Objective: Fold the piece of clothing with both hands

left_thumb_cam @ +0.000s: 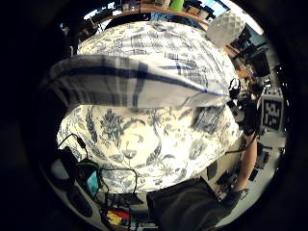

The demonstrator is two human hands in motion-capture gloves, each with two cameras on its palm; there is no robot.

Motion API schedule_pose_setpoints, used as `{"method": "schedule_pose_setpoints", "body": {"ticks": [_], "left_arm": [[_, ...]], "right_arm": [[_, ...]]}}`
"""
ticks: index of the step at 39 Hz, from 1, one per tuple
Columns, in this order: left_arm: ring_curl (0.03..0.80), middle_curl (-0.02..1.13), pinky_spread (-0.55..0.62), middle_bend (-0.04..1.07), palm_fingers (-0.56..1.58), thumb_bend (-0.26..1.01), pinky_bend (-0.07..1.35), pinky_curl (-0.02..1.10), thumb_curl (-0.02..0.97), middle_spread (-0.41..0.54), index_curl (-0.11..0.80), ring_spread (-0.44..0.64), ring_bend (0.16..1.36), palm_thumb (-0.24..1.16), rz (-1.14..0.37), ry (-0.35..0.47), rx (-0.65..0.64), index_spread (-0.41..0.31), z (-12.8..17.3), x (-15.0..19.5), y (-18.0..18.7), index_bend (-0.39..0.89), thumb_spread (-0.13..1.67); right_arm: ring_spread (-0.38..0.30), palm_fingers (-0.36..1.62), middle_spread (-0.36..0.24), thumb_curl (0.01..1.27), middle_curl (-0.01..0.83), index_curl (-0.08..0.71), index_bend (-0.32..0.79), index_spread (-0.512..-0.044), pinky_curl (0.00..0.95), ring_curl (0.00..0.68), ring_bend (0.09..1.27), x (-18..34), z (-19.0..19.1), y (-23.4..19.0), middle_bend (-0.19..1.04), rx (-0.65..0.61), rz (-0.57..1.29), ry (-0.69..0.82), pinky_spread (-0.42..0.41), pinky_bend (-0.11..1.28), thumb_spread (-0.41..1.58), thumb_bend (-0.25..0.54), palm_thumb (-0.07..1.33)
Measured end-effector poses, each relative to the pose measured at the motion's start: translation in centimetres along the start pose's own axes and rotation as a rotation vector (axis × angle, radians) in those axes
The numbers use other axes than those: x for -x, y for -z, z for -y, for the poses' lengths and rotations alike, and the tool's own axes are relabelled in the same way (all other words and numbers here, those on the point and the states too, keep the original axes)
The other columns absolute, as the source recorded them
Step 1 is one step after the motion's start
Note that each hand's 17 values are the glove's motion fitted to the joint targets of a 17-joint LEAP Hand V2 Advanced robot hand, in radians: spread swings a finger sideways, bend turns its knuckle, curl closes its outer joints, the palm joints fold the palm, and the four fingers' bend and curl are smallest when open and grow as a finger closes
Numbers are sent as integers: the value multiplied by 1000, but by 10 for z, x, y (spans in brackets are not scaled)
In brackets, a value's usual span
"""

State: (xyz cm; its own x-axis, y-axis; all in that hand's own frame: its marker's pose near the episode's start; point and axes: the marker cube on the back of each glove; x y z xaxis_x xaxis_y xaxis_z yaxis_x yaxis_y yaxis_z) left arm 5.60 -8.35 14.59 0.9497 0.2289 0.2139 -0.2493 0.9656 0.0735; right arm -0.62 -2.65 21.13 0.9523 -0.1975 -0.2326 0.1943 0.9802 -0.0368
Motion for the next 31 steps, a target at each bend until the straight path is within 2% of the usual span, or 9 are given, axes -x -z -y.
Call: {"method": "schedule_pose_setpoints", "body": {"ticks": [7,15,20,24,31], "left_arm": [[421,554,-326,521,1153,36,217,379,128,-342,440,-357,531,373,-28,-102,30,-252,-40,1,7,141,1503],[430,569,-332,526,1150,30,210,382,120,-345,437,-360,541,365,-88,-151,101,-248,-64,16,19,137,1507],[435,578,-333,528,1148,29,205,385,117,-348,436,-358,543,364,-109,-186,94,-251,-77,26,42,140,1509],[438,584,-334,525,1149,28,202,386,115,-349,435,-359,550,364,-141,-155,73,-252,-62,35,50,139,1510],[442,593,-334,530,1152,26,198,388,113,-350,433,-360,553,365,-165,-9,104,-253,-4,46,40,139,1511]], "right_arm": [[-236,1330,-170,449,465,330,187,-253,396,434,726,-3,-23,28,438,24,12,99,-307,639,892,62,1072],[-243,1325,-175,470,472,359,168,-250,404,436,713,2,-53,89,434,77,-1,168,-319,638,868,14,1078],[-246,1325,-175,489,476,371,162,-247,412,440,713,0,-56,124,434,121,-34,177,-319,643,842,-11,1086],[-247,1323,-172,504,480,377,161,-246,416,443,714,-2,-40,145,434,103,-73,160,-316,644,822,-18,1088],[-250,1317,-170,528,486,387,158,-241,423,448,716,-5,17,157,437,123,-194,48,-311,642,787,-23,1084]]}}
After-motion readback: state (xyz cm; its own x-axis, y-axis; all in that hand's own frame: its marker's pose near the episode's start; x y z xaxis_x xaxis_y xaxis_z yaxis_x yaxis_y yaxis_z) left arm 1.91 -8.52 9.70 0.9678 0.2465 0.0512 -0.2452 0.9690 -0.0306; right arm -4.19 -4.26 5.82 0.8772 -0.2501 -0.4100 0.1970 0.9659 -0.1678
